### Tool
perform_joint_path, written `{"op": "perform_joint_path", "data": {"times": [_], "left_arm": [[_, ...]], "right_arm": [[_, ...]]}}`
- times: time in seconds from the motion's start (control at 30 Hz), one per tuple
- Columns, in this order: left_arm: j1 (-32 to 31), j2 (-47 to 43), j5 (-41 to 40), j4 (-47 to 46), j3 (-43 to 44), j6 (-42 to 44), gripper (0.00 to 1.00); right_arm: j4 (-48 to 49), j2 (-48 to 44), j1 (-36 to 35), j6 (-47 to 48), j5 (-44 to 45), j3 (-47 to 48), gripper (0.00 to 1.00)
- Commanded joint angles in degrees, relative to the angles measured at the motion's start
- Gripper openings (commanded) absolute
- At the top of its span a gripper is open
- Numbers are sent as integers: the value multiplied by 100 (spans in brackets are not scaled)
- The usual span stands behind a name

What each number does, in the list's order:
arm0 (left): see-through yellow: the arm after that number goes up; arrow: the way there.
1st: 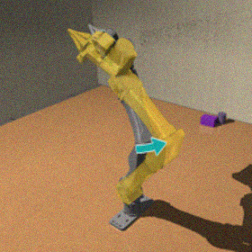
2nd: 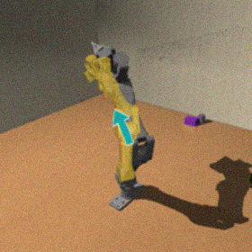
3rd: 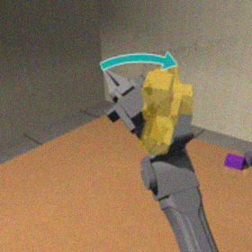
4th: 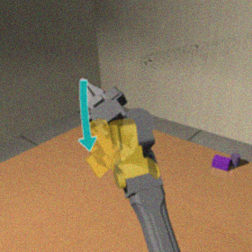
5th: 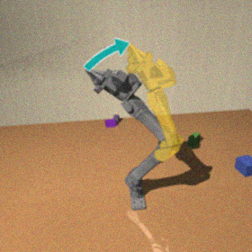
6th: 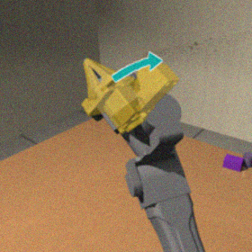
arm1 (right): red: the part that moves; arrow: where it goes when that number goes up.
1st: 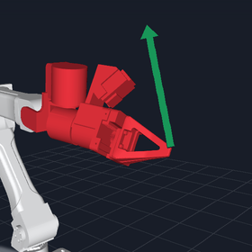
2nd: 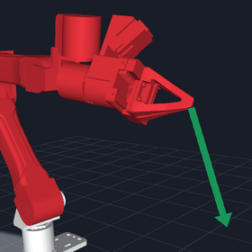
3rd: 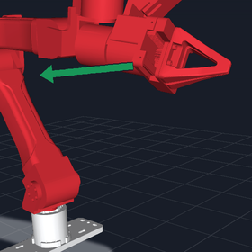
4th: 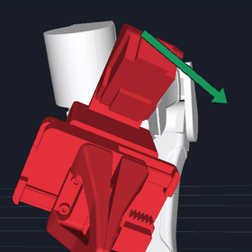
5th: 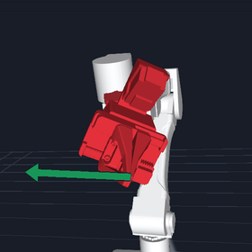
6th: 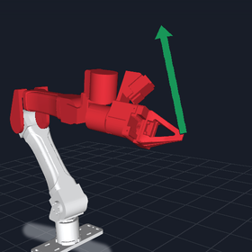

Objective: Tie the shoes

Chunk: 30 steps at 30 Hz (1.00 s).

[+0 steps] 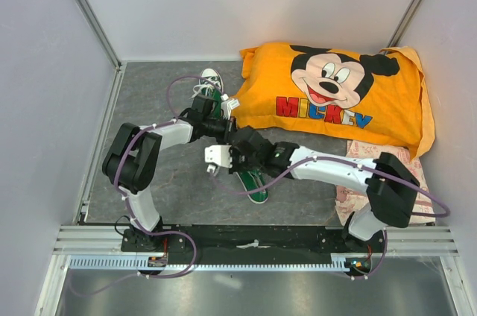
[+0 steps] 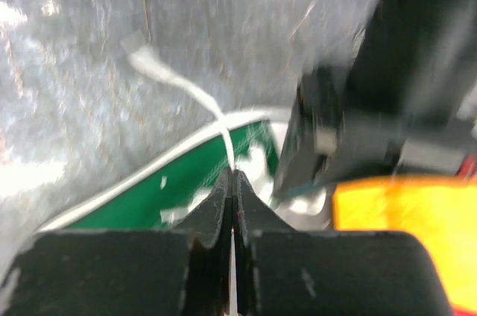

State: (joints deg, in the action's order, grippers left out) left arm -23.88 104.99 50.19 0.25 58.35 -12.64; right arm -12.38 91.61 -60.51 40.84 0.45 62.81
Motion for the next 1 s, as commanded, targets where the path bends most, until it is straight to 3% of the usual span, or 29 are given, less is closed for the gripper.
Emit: {"op": "perform_joint_path", "data": {"times": [0.0,0.2,0.47,0.63,0.87,0.97], "left_arm": [[164,-418,201,203,-87,447,1],[357,-751,307,511,-244,885,2],[770,-1007,360,599,-482,1176,2],[1122,-998,245,651,-386,1220,1],[1201,-893,-96,1126,-175,1598,1],[1193,-840,-404,1354,-105,1756,2]], "right_arm": [[-1072,-345,539,-997,-1081,-128,0],[-1336,-890,1497,-1772,-2371,-514,0],[-1635,-1330,2306,-2299,-3279,-1191,0],[-1942,-1418,2579,-2098,-3305,-1201,0],[-2988,-540,2711,-1061,-3113,-621,0],[-3033,-197,2711,-1016,-3522,-568,0]]}}
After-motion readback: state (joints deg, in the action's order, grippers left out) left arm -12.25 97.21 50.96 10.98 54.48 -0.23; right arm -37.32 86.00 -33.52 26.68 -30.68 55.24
